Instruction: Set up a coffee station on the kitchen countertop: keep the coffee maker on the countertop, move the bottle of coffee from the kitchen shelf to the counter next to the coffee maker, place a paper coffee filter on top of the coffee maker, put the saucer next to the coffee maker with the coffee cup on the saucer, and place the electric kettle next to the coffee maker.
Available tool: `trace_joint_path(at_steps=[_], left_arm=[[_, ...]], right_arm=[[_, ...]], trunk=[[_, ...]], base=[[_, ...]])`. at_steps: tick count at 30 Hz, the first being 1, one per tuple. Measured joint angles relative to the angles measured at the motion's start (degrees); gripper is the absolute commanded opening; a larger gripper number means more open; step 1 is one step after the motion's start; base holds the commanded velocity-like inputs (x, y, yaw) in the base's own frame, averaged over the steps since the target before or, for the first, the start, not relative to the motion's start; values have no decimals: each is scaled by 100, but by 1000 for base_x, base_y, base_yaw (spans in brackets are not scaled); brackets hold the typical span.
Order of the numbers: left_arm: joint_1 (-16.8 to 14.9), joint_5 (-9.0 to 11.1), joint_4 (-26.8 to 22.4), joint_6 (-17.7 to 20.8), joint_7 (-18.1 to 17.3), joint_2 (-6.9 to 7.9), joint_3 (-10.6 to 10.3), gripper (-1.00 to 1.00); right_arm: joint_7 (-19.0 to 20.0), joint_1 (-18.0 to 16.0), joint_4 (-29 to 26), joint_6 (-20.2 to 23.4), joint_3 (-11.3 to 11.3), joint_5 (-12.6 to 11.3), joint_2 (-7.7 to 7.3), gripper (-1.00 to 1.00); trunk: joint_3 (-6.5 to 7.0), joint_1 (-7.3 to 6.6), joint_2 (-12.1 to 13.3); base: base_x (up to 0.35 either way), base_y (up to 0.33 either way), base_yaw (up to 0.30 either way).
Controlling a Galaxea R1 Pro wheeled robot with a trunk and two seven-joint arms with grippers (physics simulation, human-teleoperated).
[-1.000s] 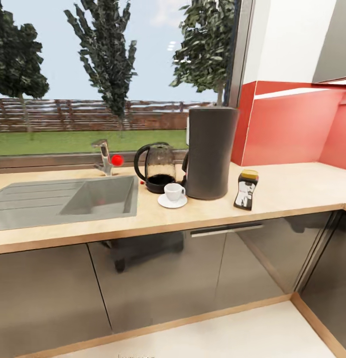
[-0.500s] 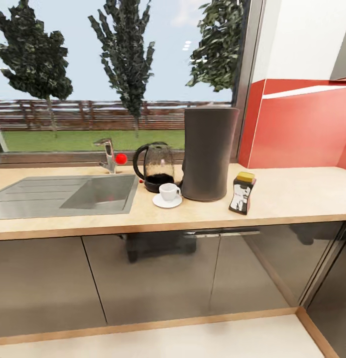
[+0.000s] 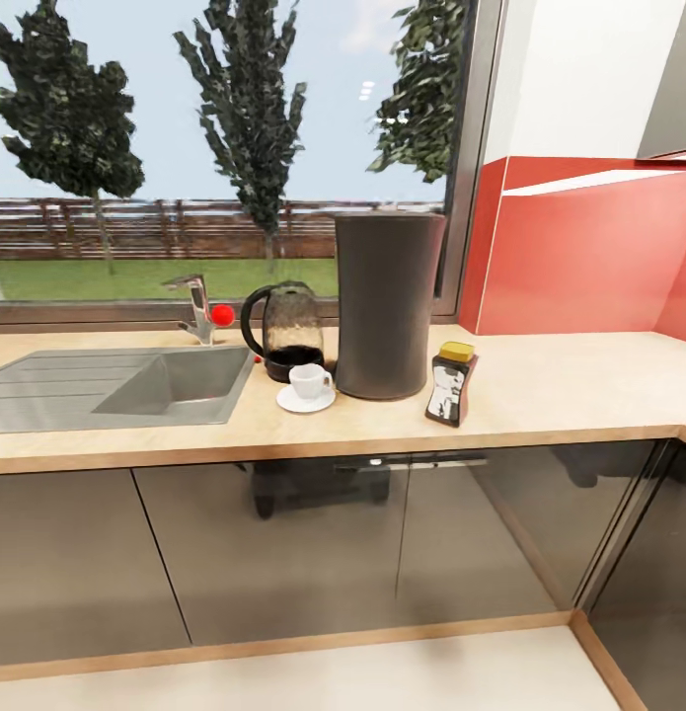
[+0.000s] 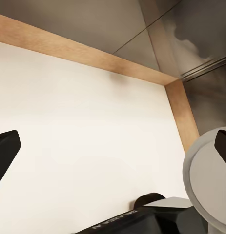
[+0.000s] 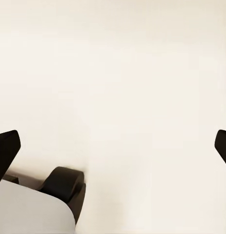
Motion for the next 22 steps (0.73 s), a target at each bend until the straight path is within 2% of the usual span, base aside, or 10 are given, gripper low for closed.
trace_joint_path(at_steps=[5, 13, 20, 22], left_arm=[[0, -1, 0, 0, 2, 0, 11, 100], [0, -1, 0, 0, 2, 0, 14, 100], [0, -1, 6, 0, 20, -4, 7, 100], [0, 0, 7, 0, 160, -7, 5, 100]], right_arm=[[-344, 0, 30, 14, -1, -16, 87, 100], [-496, 0, 39, 20, -1, -19, 197, 100], [-517, 1, 44, 23, 0, -20, 442, 100], [-518, 0, 44, 24, 0, -21, 502, 100]], trunk=[[0, 0, 0], [0, 0, 0], [0, 0, 0], [0, 0, 0]], base=[[0, -7, 0], [0, -1, 0], [0, 0, 0], [0, 0, 0]])
